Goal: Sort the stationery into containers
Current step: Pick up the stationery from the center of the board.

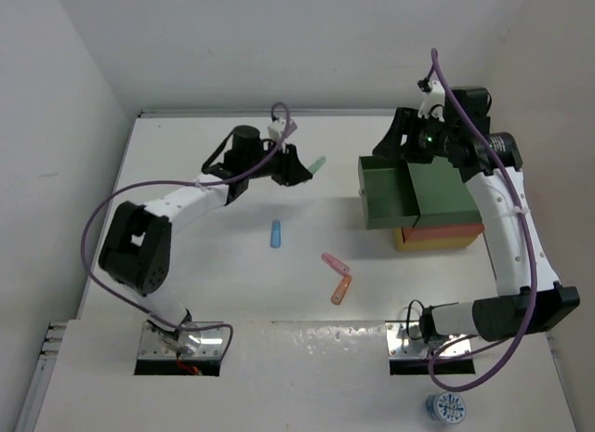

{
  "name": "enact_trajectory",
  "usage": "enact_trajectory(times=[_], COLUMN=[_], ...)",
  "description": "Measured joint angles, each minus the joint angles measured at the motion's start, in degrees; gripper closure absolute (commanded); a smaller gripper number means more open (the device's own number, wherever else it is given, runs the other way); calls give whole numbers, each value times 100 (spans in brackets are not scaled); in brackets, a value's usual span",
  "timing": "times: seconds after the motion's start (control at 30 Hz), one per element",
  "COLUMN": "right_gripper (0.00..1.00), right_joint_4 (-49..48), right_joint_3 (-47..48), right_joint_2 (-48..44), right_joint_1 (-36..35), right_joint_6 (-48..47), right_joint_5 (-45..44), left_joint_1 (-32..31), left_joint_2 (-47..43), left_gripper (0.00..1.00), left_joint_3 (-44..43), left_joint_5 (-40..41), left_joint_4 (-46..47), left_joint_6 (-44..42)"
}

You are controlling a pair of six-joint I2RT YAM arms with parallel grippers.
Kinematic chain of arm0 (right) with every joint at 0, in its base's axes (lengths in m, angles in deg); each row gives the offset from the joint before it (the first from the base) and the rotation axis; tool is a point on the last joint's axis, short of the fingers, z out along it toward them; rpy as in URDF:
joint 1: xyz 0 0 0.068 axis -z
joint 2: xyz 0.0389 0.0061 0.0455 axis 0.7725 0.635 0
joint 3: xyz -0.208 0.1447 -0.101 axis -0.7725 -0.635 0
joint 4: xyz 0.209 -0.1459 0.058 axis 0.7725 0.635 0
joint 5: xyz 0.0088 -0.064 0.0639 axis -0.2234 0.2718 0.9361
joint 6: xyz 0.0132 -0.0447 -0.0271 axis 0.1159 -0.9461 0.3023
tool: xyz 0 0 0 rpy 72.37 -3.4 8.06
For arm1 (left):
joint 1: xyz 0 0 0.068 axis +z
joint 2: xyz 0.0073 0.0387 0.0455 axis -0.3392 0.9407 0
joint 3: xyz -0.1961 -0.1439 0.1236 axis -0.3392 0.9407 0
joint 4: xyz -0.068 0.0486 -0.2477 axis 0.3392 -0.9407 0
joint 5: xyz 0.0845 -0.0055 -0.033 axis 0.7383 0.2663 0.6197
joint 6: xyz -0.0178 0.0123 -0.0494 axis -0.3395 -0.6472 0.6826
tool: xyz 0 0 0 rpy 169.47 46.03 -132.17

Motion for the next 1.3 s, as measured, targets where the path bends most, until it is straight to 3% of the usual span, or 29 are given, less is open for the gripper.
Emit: enact_trajectory(times=[0.17,0.37,0.77,0.87,0.97,1.0,1.03,1.1,1.13,1.17,1.23,1.3], right_gripper=[40,40,42,53,74,84,88,94,99,100,100,100], right_joint_4=[-772,-1482,-1821,-1882,-1954,-1985,-2011,-2085,-2065,-2057,-1976,-1735], right_joint_3=[-153,-42,136,136,136,136,136,144,146,146,146,181], right_joint_2=[-2,310,916,1016,1128,1156,1167,1172,1172,1172,1165,1126], right_joint_1=[-645,-1388,-1862,-1893,-1982,-2017,-2039,-2068,-2074,-2055,-1974,-1703], right_joint_6=[772,1397,2087,2216,2297,2330,2334,2378,2347,2323,2214,2002], right_joint_5=[-68,-354,-802,-796,-778,-761,-758,-713,-717,-693,-647,-566], left_joint_1=[-22,-33,-48,-63,-107,-118,-125,-127,-127,-111,-103,4], left_joint_2=[-881,-1189,-1499,-1513,-1513,-1513,-1513,-1513,-1523,-1534,-1545,-1561], left_gripper=[100,100,100,100,100,97,90,64,60,49,38,12], left_joint_3=[-286,-321,-402,-450,-468,-468,-468,-468,-470,-479,-509,-599], left_joint_5=[-146,-219,-295,-313,-323,-319,-315,-321,-310,-286,-225,-125], left_joint_4=[376,260,42,55,55,33,-35,-120,-168,-216,-332,-743], left_joint_6=[656,1167,1445,1488,1515,1513,1506,1464,1432,1386,1294,964])
